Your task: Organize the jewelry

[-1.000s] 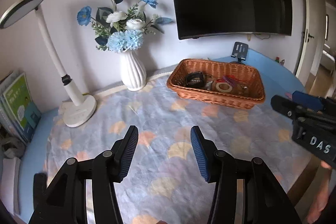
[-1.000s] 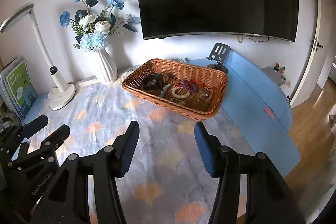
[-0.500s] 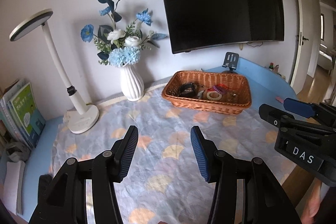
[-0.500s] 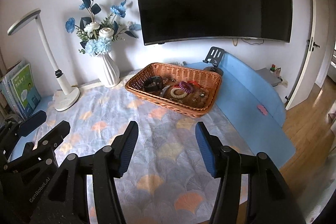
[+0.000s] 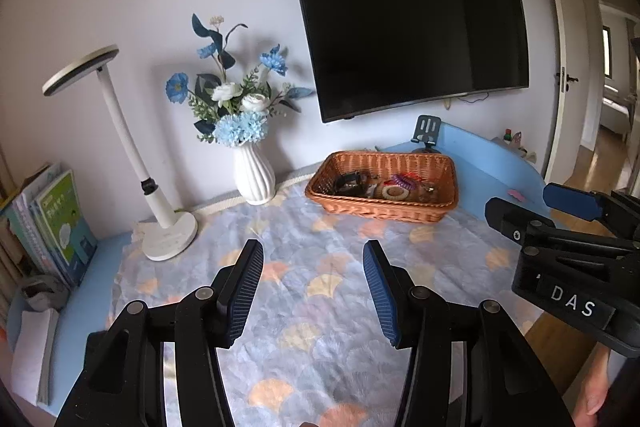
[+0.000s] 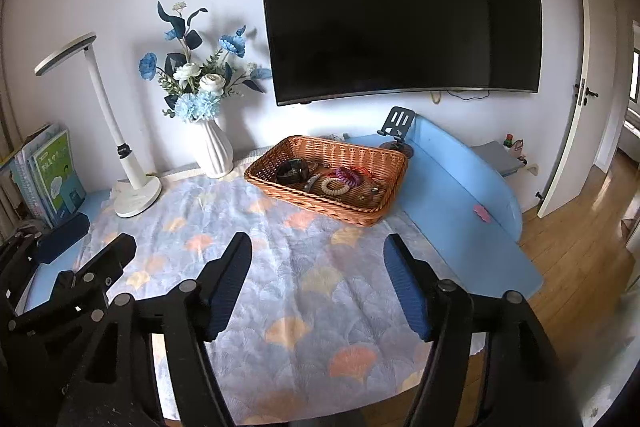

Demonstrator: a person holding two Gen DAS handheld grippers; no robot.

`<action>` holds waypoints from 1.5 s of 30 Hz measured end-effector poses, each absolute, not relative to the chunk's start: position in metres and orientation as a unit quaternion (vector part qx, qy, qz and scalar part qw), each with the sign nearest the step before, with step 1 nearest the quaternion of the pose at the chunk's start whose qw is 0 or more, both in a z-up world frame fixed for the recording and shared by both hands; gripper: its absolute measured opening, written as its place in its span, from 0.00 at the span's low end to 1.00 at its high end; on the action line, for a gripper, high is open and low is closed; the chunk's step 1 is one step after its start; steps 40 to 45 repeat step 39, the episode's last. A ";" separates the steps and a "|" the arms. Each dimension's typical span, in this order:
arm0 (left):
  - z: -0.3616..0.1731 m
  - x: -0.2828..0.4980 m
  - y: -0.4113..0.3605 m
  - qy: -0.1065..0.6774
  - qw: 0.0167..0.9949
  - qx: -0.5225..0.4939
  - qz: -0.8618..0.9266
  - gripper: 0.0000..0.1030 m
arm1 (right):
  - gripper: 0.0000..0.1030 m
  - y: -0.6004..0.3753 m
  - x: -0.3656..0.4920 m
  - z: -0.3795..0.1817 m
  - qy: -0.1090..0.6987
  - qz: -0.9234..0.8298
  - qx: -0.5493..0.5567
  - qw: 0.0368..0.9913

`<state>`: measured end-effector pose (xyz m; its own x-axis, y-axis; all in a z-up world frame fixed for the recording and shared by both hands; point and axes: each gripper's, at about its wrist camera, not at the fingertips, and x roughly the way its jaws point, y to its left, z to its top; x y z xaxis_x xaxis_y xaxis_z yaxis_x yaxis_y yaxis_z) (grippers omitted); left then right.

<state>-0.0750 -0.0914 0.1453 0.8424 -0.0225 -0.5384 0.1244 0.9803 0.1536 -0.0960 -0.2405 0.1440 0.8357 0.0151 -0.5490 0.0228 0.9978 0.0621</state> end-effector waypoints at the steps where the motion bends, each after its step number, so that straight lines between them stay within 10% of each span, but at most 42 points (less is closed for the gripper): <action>1: 0.146 -0.077 -0.092 0.277 0.956 0.092 -0.039 0.52 | 0.69 -0.241 -0.097 0.145 0.286 0.000 0.034 0.958; 45: 0.066 0.037 -0.045 0.380 0.923 0.058 -0.010 0.54 | 0.70 -0.204 0.025 0.064 0.379 0.024 0.014 0.925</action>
